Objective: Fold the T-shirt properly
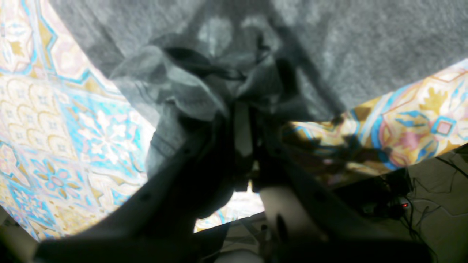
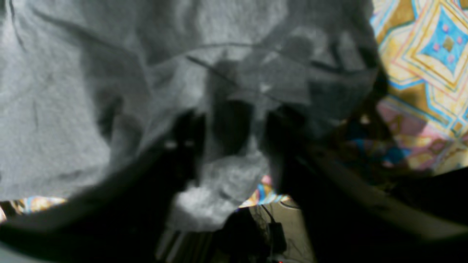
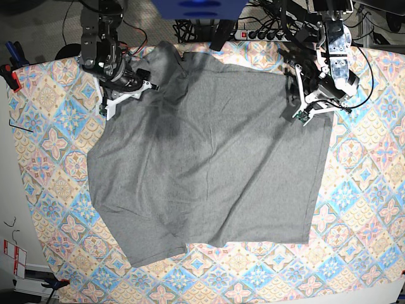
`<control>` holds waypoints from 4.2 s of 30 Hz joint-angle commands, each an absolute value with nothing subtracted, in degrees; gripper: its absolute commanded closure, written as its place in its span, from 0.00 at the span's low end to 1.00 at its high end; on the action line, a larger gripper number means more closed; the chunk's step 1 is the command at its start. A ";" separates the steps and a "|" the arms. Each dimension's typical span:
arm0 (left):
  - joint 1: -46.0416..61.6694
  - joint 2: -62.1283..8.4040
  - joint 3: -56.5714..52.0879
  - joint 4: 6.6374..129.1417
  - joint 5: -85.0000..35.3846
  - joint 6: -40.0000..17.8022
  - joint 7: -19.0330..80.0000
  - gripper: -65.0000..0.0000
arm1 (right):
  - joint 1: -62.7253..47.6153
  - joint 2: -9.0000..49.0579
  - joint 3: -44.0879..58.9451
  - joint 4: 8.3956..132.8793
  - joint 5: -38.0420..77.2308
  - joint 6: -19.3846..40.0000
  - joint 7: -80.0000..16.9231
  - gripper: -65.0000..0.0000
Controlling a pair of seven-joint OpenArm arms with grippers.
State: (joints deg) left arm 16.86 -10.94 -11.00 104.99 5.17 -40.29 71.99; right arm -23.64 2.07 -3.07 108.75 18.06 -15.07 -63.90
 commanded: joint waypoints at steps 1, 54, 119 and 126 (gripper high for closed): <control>16.57 -11.30 -11.12 105.89 5.23 -40.00 71.87 0.96 | -23.52 2.15 -3.74 109.76 18.33 -14.81 -63.43 0.53; 16.48 -11.30 -11.21 105.98 5.23 -40.00 72.13 0.96 | -21.49 2.51 2.15 106.95 25.80 -15.08 -56.84 0.98; 16.04 -11.12 -10.33 105.98 5.23 -40.00 72.04 0.96 | -28.70 7.52 -3.82 102.02 42.86 -14.73 -44.62 0.98; 14.55 -10.95 -6.37 105.98 5.23 -40.00 72.13 0.96 | -23.08 9.36 -4.35 104.66 43.03 -14.73 -44.62 0.98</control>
State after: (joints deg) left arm 14.72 -10.41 -6.13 105.01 4.64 -40.29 71.99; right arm -22.81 8.88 -4.62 103.63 42.74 -14.94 -45.21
